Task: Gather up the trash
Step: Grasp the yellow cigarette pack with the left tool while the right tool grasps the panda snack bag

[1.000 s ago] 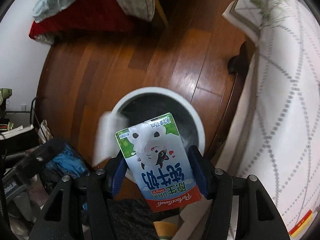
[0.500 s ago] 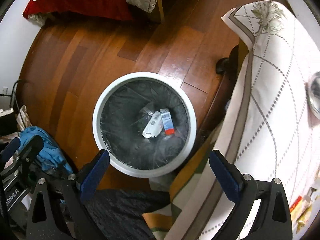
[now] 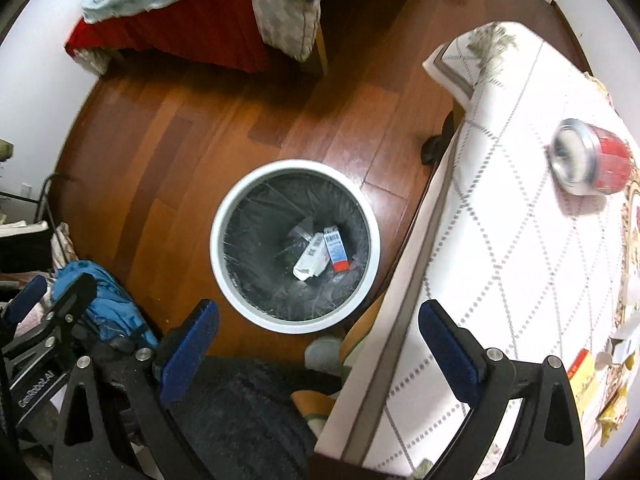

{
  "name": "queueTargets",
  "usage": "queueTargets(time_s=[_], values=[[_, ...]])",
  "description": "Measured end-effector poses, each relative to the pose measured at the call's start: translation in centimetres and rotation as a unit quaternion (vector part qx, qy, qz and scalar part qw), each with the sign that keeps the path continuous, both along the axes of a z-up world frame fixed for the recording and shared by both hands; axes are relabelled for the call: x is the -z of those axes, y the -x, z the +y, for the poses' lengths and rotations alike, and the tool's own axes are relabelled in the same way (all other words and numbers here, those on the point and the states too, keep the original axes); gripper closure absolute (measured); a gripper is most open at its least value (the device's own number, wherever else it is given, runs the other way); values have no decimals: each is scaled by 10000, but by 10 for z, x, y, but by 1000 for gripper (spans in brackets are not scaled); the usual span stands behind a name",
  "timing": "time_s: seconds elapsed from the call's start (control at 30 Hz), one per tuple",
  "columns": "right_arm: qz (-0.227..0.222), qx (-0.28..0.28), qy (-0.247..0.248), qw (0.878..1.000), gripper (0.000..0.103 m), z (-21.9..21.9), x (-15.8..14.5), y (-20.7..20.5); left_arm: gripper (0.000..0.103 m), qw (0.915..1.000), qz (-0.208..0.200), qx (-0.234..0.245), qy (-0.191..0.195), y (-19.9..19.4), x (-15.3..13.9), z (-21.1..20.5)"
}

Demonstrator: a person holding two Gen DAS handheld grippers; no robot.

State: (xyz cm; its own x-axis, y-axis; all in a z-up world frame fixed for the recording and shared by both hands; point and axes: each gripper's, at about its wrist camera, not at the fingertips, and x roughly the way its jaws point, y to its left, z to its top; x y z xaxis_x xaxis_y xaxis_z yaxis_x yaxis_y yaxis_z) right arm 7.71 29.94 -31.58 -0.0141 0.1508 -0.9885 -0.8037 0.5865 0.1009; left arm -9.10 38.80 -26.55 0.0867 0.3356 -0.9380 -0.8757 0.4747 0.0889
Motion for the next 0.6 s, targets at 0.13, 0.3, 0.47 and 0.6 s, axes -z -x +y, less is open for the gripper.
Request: queueTargets(time_s=[0.13, 0.3, 0.47, 0.6], values=[[-30, 111, -422, 9990, 2, -22, -40, 1, 3, 9994, -157, 138, -291, -2, -37, -18], [-20, 411, -1169, 9923, 2, -63, -100, -7, 3, 9967, -442, 305, -607, -11, -85, -46], [-115, 969, -1803, 9788, 2, -131, -151, -35, 3, 9902, -839, 656, -898, -42, -123, -85], [-320, 1601, -1905, 9680, 2, -206, -163, -75, 3, 9860, -997, 1063, -815, -85, -123, -123]])
